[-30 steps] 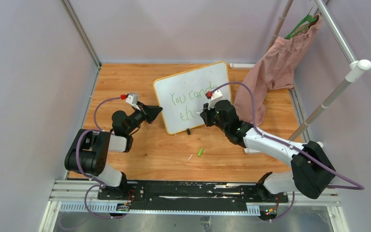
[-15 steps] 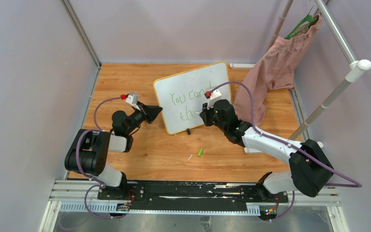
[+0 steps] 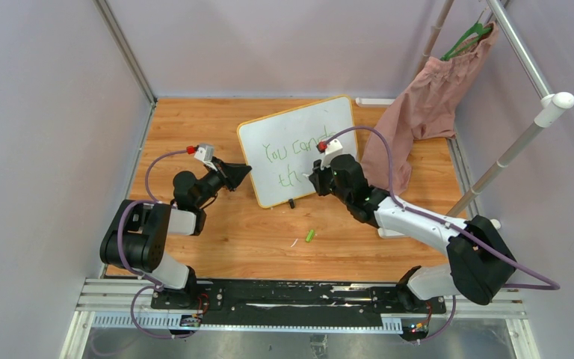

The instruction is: Write a sentence on the whiteboard

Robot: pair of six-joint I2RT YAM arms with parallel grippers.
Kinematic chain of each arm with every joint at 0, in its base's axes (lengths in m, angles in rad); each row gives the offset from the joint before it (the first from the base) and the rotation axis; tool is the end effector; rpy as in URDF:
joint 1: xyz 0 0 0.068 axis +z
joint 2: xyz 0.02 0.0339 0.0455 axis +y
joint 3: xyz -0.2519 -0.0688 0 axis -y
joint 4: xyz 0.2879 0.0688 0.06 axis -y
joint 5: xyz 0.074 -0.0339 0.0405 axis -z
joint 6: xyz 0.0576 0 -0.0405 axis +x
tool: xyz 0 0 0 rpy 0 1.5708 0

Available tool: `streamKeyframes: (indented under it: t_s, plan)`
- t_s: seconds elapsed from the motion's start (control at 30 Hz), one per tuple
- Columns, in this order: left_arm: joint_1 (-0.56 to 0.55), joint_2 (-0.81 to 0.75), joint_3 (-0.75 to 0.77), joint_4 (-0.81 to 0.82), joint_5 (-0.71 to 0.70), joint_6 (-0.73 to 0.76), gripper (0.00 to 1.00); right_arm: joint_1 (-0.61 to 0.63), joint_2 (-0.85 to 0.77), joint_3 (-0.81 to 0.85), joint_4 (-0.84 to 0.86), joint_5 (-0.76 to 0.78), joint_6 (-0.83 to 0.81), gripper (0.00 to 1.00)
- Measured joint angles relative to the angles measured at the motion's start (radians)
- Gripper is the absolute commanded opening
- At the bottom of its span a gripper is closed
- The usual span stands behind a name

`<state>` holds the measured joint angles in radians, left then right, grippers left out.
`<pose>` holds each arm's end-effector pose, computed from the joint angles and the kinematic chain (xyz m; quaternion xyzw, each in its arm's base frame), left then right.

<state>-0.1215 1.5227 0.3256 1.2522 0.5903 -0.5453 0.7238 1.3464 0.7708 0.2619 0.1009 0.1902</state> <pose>0.2845 -0.0670 0.1257 0.0682 0.6874 -0.4163 0.5912 0.2758 0.2361 0.2122 -0.1844 0.7871 0.2225 0.5450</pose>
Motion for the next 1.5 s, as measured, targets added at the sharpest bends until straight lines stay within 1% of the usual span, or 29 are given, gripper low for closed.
streamKeyframes:
  t_s: [0.83, 1.23, 1.5]
  plan:
    - [0.0, -0.002, 0.002, -0.005, 0.0, 0.0, 0.0, 0.0, -0.008, -0.026, -0.002, -0.006, 0.013, 0.0]
    - [0.0, -0.002, 0.002, -0.005, 0.0, 0.0, 0.0, 0.0, -0.068, -0.024, -0.025, -0.002, 0.012, 0.0]
    - [0.0, -0.002, 0.002, -0.005, 0.0, 0.0, 0.0, -0.012, -0.084, -0.024, -0.023, 0.03, 0.012, 0.0]
